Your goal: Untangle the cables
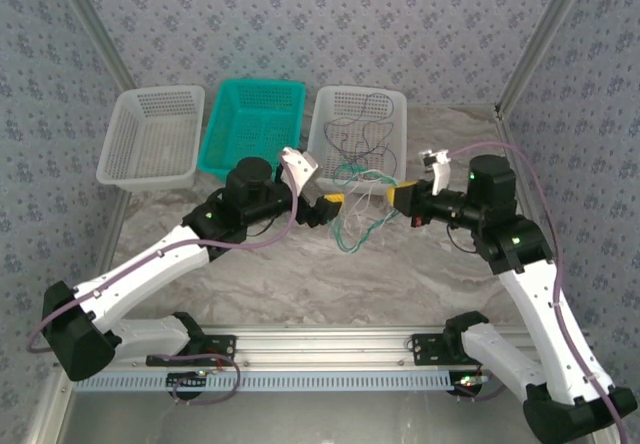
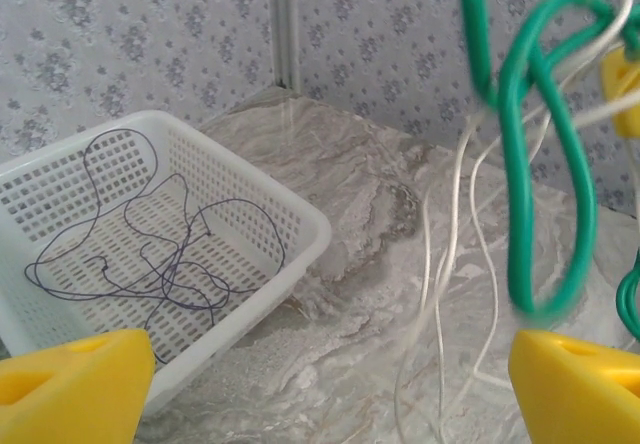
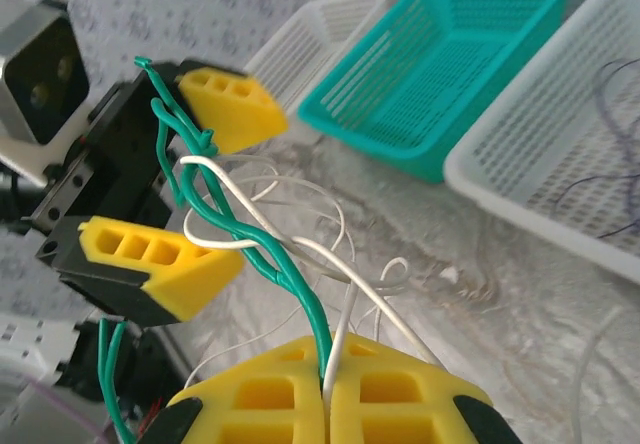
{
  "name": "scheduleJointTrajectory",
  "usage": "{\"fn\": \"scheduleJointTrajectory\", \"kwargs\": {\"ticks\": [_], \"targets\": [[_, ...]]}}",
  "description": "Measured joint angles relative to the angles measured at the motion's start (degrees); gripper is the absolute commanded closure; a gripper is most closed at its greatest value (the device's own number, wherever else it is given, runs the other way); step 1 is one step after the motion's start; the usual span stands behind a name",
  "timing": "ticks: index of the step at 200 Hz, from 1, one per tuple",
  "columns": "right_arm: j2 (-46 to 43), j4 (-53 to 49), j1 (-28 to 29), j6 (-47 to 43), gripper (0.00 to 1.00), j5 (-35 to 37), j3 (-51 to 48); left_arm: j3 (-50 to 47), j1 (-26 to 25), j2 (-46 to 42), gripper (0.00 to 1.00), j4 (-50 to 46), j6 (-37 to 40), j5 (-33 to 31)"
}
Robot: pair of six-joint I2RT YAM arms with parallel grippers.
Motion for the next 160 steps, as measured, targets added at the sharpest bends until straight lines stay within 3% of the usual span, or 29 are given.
{"fn": "scheduleJointTrajectory", "kwargs": {"ticks": [15, 29, 42, 92, 103, 138, 160], "targets": [[0.81, -0.04, 2.36, -0.81, 1.0, 0.02, 0.0, -0.22, 0.0, 0.37, 0.28, 0.02, 1.03, 0.57], [1.07, -0.02, 3.85, -1.22, 1.0, 0.31, 0.0, -0.28, 0.04, 1.11, 0.71, 0.02, 1.33, 1.44], [1.07, -0.02, 4.48, -1.27, 1.0, 1.2, 0.0, -0.61, 0.04, 1.55, 1.0, 0.17, 1.09, 1.9], [1.03, -0.07, 4.55, -1.2, 1.0, 6.43, -0.02, -3.58, 0.52, 0.74, 1.0, 1.14, -0.28, 0.24], [0.76, -0.04, 4.37, -1.16, 0.96, 9.27, -0.35, -4.57, 1.14, -0.35, 1.0, 1.27, -1.18, -0.98], [-0.96, -0.31, 0.66, 0.85, 0.95, 20.17, -4.92, -7.48, 5.53, -9.09, 1.0, 0.72, -6.38, -6.54], [-0.81, -0.55, -2.78, 2.16, 0.95, 23.5, -9.53, -8.41, 9.55, -16.11, 1.0, -0.44, -10.14, -8.92]]}}
